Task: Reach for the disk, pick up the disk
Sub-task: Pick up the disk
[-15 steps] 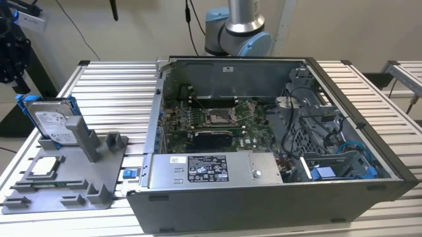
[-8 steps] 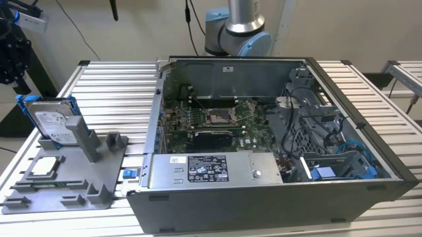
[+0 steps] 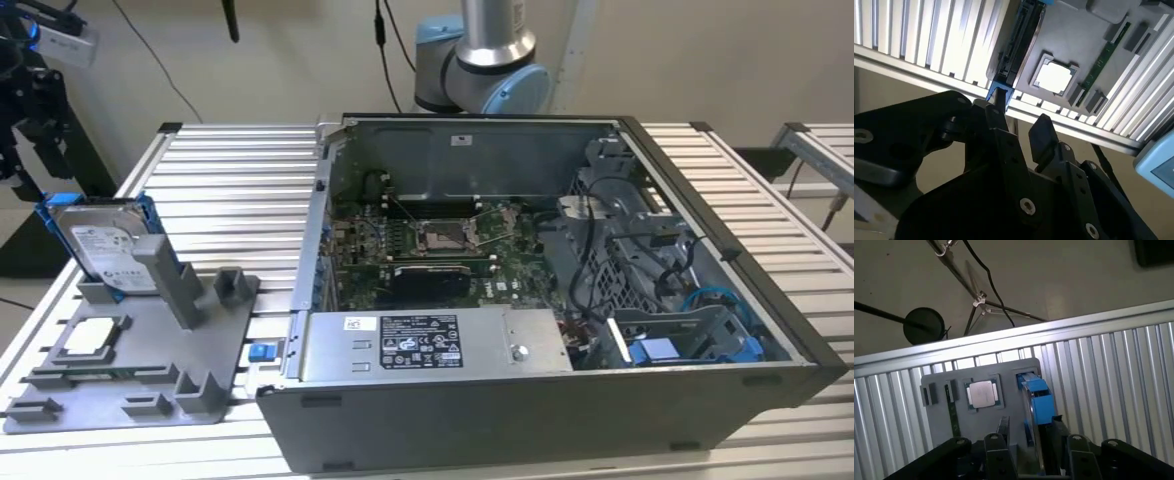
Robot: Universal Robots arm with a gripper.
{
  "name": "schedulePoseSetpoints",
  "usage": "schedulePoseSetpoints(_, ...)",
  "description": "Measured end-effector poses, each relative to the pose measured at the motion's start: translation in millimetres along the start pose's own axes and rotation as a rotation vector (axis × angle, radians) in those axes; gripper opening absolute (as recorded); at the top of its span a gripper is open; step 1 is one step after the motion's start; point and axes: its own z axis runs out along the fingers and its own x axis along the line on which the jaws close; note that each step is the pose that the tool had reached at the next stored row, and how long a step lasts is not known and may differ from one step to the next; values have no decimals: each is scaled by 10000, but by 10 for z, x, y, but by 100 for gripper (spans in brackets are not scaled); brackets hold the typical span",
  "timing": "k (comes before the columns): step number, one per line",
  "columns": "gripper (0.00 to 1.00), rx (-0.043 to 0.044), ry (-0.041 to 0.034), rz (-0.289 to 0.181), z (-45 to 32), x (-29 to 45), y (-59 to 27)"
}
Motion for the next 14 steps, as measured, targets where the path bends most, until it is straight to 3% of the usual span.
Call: schedulePoseSetpoints(14, 100, 0, -1, 0, 53, -1, -2)
